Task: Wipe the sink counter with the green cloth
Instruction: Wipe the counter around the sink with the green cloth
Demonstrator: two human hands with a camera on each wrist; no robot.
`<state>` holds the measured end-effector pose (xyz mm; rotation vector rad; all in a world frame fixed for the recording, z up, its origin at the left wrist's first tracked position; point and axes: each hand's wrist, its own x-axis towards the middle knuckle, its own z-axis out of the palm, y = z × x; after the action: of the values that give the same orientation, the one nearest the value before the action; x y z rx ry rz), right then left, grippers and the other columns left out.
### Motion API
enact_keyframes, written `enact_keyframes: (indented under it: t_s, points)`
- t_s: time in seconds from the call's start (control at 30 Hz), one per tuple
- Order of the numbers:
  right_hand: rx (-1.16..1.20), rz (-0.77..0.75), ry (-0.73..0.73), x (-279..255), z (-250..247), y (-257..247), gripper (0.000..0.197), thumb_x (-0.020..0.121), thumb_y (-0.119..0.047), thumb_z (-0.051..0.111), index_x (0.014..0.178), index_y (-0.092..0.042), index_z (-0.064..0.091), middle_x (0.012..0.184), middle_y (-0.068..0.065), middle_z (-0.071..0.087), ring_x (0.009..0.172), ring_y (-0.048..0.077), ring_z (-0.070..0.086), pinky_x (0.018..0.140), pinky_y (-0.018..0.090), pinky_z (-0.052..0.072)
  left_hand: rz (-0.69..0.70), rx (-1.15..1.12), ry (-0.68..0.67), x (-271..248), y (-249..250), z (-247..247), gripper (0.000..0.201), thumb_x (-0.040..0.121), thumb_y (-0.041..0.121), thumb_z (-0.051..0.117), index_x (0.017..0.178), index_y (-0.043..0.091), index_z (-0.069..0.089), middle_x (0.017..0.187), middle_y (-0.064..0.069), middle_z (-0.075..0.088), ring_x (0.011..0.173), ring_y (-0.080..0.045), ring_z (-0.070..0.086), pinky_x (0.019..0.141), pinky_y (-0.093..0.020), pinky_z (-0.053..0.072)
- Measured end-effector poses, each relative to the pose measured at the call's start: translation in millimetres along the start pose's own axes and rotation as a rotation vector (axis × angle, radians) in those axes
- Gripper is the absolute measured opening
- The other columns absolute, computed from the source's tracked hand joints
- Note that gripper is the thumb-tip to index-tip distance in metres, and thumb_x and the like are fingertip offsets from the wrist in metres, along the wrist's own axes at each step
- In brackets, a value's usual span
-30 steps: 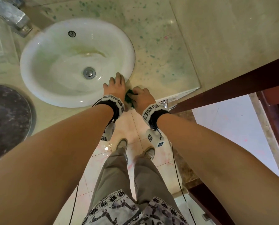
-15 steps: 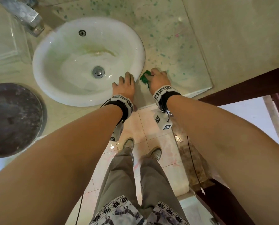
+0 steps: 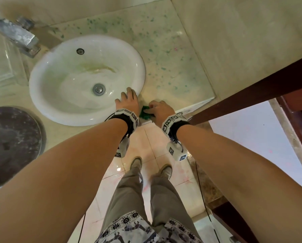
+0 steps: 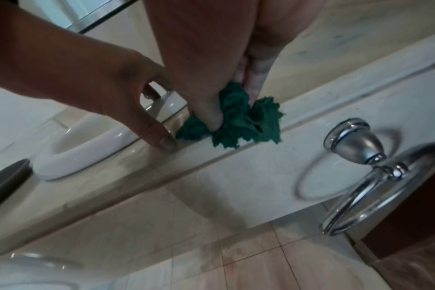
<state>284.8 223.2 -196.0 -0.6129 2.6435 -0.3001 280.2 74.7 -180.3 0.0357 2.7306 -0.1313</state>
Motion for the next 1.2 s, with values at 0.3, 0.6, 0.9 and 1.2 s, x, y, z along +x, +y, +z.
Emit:
enact_keyframes:
  t_s: [0.3,0.6,0.9,1.2]
  points:
    - [0.202,0.244,-0.035,-11.4,-20.6,27.0,0.048,0.08,-0.003,0.06,0.12,-0.029,0.066,0.121,0.005,0.061,0.107,0.029,0.06,0.079,0.024,0.044,-0.051,-0.099,-0.057,17.7,13.0,-7.5,0.116,0.059,0.055,0.084,0.145,0.01,0.021,0.144,-0.01,0.024,0.123,-0.03,0.033,0.088,-0.046,0.042]
    - [0.487,0.628,0.316,-42.1,-42.9,112.1,0.042,0.083,-0.002,0.057,0.119,-0.021,0.067,0.126,0.01,0.061,0.111,0.028,0.061,0.098,0.032,0.05,-0.033,-0.079,-0.022,33.3,25.0,-18.4,0.137,0.048,0.074,0.078,0.146,0.003,0.015,0.146,-0.009,0.02,0.124,-0.03,0.032,0.089,-0.046,0.045]
    - [0.29,0.882,0.311,-19.9,-52.0,157.3,0.038,0.096,-0.017,0.048,0.134,-0.012,0.051,0.146,0.011,0.033,0.131,0.031,0.034,0.107,0.034,0.032,-0.101,0.091,0.02,36.2,34.8,-3.9,0.122,0.066,0.057,0.078,0.149,0.001,0.009,0.151,-0.012,0.017,0.124,-0.03,0.035,0.085,-0.041,0.045]
    - [0.18,0.749,0.305,-17.5,-45.3,166.9,0.041,0.092,-0.014,0.051,0.133,-0.012,0.05,0.143,0.013,0.04,0.129,0.035,0.039,0.104,0.038,0.034,-0.1,0.104,-0.018,32.4,37.8,-13.7,0.103,0.075,0.025,0.073,0.149,-0.003,0.008,0.153,-0.016,0.015,0.121,-0.032,0.039,0.088,-0.042,0.045]
